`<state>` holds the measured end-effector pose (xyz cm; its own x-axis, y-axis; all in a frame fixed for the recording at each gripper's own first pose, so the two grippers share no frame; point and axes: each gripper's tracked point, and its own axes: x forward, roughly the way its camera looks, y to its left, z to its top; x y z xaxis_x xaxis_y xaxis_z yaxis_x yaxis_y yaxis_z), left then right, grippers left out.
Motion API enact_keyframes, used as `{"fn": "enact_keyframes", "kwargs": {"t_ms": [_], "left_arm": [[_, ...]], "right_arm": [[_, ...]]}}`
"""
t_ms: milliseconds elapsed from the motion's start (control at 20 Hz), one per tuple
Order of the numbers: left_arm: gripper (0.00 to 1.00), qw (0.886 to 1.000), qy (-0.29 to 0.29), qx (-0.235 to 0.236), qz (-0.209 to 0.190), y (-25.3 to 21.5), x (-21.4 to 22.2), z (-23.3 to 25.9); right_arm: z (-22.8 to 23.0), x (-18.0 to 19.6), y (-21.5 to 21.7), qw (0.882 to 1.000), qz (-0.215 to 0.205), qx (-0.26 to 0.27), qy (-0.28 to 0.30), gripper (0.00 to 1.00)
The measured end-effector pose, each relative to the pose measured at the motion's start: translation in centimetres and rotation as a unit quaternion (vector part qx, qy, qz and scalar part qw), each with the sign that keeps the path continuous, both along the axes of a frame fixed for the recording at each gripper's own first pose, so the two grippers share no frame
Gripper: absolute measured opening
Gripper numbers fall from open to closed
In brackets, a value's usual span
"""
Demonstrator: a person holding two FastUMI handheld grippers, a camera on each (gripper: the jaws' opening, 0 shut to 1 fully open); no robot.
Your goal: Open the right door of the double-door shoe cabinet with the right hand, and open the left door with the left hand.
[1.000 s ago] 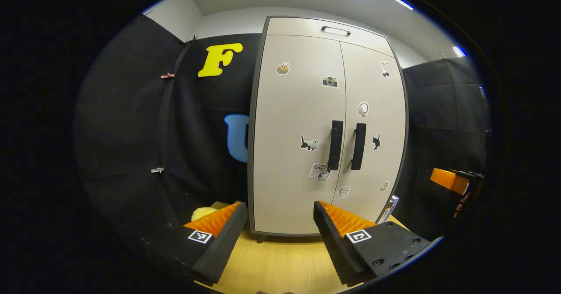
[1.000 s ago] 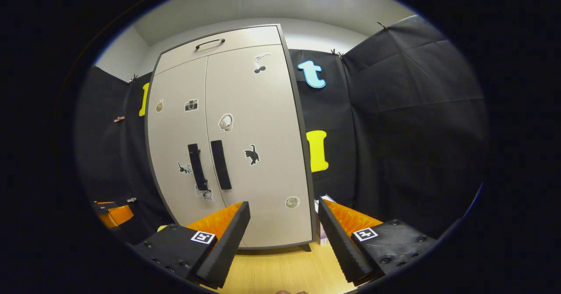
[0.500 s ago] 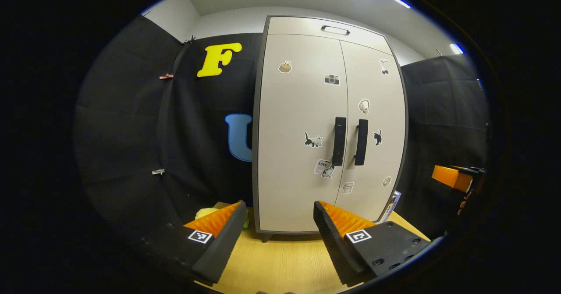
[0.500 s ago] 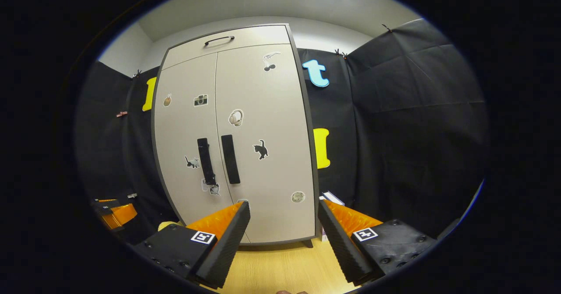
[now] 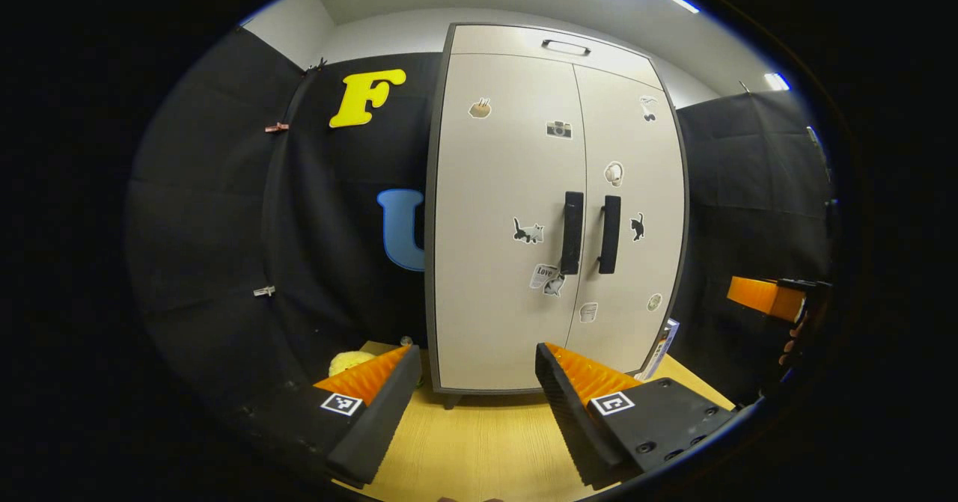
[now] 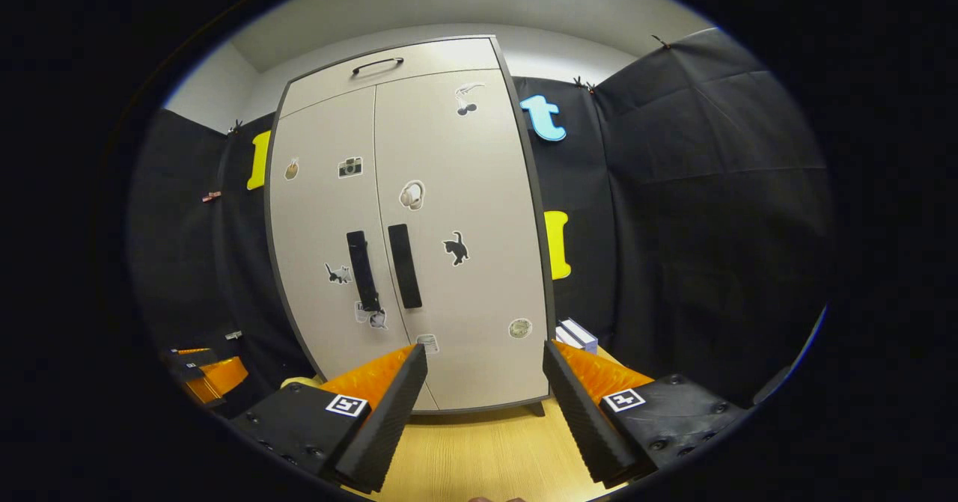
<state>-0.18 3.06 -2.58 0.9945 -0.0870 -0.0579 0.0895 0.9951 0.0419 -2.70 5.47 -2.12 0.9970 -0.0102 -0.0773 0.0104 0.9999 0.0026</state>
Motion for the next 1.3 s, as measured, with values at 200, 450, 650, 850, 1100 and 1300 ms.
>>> {"fn": "enact_keyframes", "kwargs": {"t_ms": [200,450,650,850,1100,1300], "left_arm": [[0.95,1.000,0.004,-0.002,0.001,0.5,-0.2,-0.4],[0.95,1.000,0.011,-0.005,0.015,2.0,-0.7,-1.1],[0.95,0.999,0.014,0.003,0.039,4.4,-1.2,-2.6],[0.95,0.997,0.039,-0.010,0.066,6.8,-2.1,-4.8],[0.95,0.992,0.057,-0.013,0.108,10.8,-3.2,-6.8],[0.95,0.989,0.061,-0.027,0.128,13.2,-3.3,-7.1]], "right_arm": [[1.2,1.2,1.9,1.000,0.018,0.000,-0.007,0.98],[3.5,4.8,5.2,0.998,0.053,-0.007,-0.018,0.98],[3.5,9.2,7.6,0.997,0.070,-0.024,-0.008,0.98],[3.7,13.4,9.1,0.997,0.065,-0.038,-0.015,0.98],[2.1,17.8,11.2,0.996,0.064,-0.057,-0.008,0.98],[0.6,20.8,11.4,0.996,0.043,-0.075,0.000,0.98]]}}
